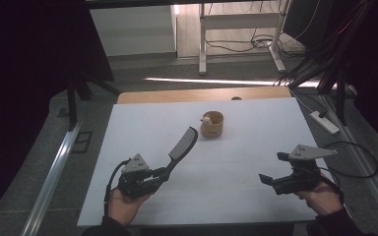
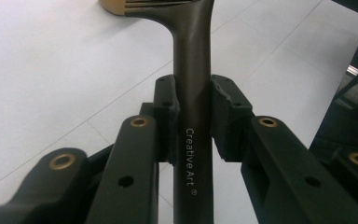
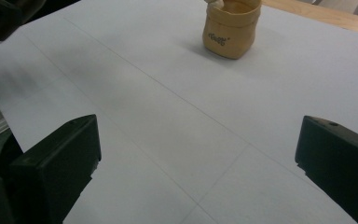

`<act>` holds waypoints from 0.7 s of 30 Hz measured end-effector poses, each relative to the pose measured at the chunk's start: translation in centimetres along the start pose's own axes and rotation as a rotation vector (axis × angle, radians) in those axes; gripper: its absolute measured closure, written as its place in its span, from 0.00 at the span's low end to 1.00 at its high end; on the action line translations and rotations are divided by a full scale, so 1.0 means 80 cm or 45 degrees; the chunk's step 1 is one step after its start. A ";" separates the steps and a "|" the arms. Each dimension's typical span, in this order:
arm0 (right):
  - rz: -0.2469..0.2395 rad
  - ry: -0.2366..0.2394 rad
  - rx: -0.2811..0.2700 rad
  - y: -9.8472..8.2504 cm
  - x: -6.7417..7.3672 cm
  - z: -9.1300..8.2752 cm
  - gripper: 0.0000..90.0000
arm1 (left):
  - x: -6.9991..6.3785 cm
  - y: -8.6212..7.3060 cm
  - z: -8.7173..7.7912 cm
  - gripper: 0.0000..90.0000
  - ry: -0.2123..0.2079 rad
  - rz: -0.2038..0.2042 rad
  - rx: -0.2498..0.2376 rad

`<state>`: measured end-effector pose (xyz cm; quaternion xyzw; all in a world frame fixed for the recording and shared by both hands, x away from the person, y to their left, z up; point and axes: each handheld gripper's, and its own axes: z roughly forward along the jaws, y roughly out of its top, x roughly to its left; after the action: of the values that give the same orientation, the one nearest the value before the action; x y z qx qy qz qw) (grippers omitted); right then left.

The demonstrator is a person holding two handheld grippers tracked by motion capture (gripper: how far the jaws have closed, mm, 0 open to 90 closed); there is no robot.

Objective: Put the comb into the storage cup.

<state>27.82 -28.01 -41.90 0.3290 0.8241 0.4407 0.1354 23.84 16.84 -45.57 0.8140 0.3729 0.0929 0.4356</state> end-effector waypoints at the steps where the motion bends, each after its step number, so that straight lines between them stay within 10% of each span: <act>1: 0.007 0.009 -0.002 0.001 0.000 0.001 0.00 | -0.001 0.001 0.001 0.80 0.000 0.004 -0.001; 21: 0.074 0.117 0.005 0.025 -0.001 0.037 0.00 | -0.009 0.012 0.020 0.80 -0.032 0.061 -0.013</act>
<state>30.23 -25.36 -42.01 0.3324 0.8204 0.4576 0.0839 24.59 14.99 -45.62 0.8215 0.3473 0.0951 0.4421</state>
